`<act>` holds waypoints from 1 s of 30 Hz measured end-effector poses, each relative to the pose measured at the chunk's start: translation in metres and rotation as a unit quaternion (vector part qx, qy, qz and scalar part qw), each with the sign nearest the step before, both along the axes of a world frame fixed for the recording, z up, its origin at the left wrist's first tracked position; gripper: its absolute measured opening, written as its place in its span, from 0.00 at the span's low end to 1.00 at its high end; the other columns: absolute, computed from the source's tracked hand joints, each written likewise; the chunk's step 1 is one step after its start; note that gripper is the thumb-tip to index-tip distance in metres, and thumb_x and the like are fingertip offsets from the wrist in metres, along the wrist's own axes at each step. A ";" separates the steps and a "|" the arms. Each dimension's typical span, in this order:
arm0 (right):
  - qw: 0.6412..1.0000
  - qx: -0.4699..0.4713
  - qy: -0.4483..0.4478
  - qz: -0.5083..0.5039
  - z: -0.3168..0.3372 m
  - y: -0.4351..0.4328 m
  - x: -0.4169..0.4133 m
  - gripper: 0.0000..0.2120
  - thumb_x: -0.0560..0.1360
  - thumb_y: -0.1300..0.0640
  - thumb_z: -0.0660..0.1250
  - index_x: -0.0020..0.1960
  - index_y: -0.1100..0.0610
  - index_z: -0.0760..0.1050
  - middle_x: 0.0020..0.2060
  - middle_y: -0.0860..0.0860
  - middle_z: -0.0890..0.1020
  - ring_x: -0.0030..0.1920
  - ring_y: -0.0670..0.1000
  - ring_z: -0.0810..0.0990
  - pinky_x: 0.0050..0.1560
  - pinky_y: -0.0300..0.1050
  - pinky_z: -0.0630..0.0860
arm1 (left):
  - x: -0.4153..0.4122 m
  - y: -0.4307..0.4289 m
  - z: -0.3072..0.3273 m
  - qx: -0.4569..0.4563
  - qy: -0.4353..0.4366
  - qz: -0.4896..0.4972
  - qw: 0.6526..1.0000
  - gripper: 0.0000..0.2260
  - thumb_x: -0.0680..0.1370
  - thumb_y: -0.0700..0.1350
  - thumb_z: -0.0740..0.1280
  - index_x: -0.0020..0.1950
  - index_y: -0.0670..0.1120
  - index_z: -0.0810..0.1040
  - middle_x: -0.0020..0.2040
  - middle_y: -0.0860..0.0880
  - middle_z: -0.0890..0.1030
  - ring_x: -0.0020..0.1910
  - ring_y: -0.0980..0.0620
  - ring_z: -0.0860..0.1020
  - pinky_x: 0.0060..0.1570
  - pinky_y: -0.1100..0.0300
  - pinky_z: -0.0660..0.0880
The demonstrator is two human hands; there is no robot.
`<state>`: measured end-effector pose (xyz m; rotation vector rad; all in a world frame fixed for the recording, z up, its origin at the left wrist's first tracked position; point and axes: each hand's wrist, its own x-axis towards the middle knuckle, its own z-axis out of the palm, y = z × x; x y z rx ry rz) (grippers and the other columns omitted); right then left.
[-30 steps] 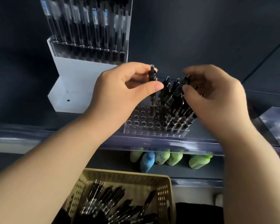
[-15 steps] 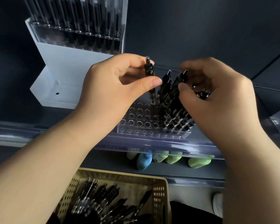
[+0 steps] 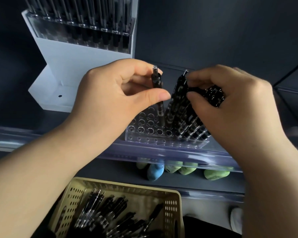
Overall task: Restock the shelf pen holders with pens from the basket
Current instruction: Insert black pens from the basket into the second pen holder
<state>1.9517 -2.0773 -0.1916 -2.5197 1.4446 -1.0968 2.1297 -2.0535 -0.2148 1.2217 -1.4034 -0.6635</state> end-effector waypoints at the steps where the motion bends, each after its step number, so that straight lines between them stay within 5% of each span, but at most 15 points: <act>1: 1.000 -0.014 0.008 -0.001 -0.001 -0.001 0.000 0.10 0.69 0.61 0.70 0.49 0.54 0.82 0.40 0.41 0.77 0.46 0.52 0.80 0.51 0.42 0.74 | -0.001 0.000 0.000 -0.001 -0.003 -0.004 1.000 0.17 0.64 0.54 0.75 0.50 0.53 0.80 0.44 0.55 0.84 0.45 0.57 0.83 0.50 0.60 0.78; 8: 0.998 -0.042 0.033 0.022 -0.003 -0.006 0.001 0.08 0.72 0.55 0.68 0.49 0.51 0.82 0.43 0.46 0.81 0.47 0.57 0.78 0.48 0.59 0.74 | -0.005 -0.006 0.000 -0.005 0.007 -0.009 1.000 0.17 0.63 0.53 0.77 0.50 0.55 0.80 0.44 0.55 0.84 0.43 0.59 0.82 0.48 0.62 0.78; 20: 0.995 -0.089 0.044 -0.013 -0.008 -0.009 0.003 0.05 0.72 0.53 0.68 0.42 0.51 0.83 0.41 0.49 0.81 0.44 0.59 0.76 0.45 0.57 0.72 | -0.012 -0.005 -0.001 -0.026 0.003 -0.004 1.000 0.15 0.65 0.50 0.76 0.50 0.53 0.80 0.44 0.56 0.83 0.42 0.59 0.82 0.47 0.63 0.79; 30: 0.992 -0.112 0.015 -0.062 -0.011 -0.015 0.004 0.07 0.71 0.53 0.69 0.47 0.51 0.84 0.39 0.52 0.80 0.43 0.62 0.76 0.44 0.55 0.74 | -0.017 -0.007 -0.001 -0.027 0.000 -0.010 1.000 0.13 0.67 0.47 0.76 0.50 0.52 0.80 0.44 0.56 0.83 0.42 0.59 0.82 0.47 0.63 0.79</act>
